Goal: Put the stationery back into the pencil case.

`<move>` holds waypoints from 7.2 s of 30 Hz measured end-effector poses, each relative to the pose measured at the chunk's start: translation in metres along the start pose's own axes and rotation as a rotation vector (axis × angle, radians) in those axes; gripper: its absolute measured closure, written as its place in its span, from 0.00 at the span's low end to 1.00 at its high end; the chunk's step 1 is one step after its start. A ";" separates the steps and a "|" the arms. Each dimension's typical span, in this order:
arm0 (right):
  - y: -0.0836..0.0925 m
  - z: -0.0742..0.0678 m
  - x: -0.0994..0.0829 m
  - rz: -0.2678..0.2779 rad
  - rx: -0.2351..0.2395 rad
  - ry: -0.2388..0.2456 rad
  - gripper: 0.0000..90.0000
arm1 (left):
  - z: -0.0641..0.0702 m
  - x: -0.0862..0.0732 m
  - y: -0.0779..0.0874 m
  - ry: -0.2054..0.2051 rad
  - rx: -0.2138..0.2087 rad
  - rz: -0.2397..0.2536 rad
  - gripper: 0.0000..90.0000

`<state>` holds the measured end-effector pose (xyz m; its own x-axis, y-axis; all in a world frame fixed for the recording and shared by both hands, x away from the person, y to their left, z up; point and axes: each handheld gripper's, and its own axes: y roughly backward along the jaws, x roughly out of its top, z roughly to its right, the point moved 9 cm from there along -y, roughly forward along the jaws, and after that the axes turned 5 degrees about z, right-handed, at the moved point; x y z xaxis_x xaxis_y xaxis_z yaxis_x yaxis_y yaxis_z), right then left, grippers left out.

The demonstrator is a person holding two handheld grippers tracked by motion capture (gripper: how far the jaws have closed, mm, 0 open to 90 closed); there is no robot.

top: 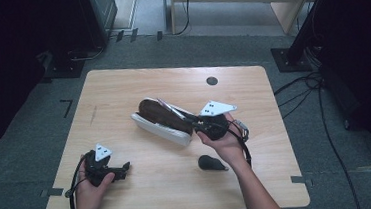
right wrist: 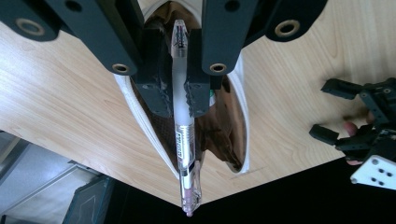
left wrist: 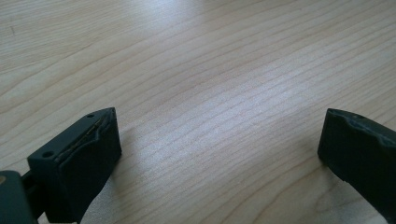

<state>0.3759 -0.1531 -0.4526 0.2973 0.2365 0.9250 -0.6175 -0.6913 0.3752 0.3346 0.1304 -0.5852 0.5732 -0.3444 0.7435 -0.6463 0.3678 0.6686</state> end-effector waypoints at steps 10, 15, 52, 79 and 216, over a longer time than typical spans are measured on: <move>-0.018 0.007 -0.005 -0.021 0.007 0.011 0.91 | 0.000 0.000 0.000 -0.001 0.000 -0.001 0.00; -0.028 0.010 -0.009 -0.037 0.011 0.010 0.91 | 0.000 0.000 0.000 -0.001 0.000 -0.001 0.00; -0.062 0.018 -0.044 -0.142 0.032 0.026 0.91 | 0.000 0.000 0.000 0.001 -0.001 -0.001 0.00; -0.066 0.016 -0.057 -0.202 0.078 0.004 0.90 | 0.000 0.000 0.000 0.001 -0.001 -0.001 0.00; 0.029 -0.031 -0.150 -0.236 0.243 -0.002 0.86 | 0.170 0.050 -0.040 -0.293 -0.512 0.069 0.40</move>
<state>0.2909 -0.1877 -0.5787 0.4129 0.4086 0.8140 -0.3398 -0.7601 0.5539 0.3036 -0.0481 -0.5771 0.3280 -0.5023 0.8001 -0.3101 0.7427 0.5934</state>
